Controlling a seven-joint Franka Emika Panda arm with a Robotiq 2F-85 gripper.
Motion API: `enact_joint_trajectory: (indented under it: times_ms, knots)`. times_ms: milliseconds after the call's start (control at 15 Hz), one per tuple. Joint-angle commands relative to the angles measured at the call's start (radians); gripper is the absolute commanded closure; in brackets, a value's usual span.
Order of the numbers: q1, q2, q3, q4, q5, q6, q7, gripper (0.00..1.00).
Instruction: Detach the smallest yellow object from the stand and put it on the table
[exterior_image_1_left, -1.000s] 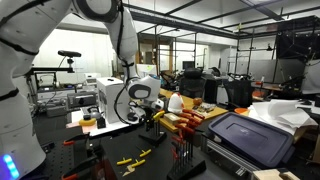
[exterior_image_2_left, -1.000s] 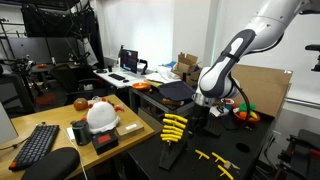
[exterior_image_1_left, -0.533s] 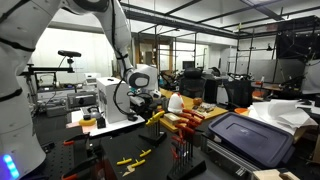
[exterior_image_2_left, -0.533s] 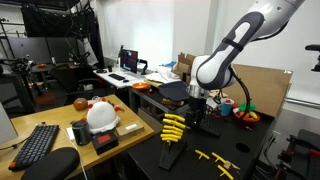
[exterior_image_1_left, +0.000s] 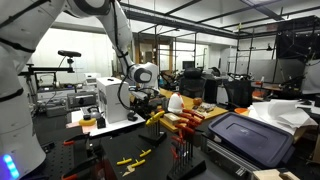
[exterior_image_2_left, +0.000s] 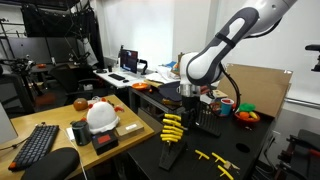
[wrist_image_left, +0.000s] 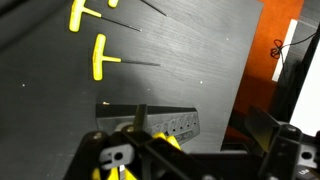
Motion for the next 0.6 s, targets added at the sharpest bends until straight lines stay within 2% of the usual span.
enact_joint_trajectory:
  times_ms: [0,533]
  knots:
    - [0.057,0.076,-0.023,0.15,-0.063,-0.121,-0.018,0.0]
    - [0.11,0.263,-0.025,0.439,-0.169,-0.27,-0.104,0.0]
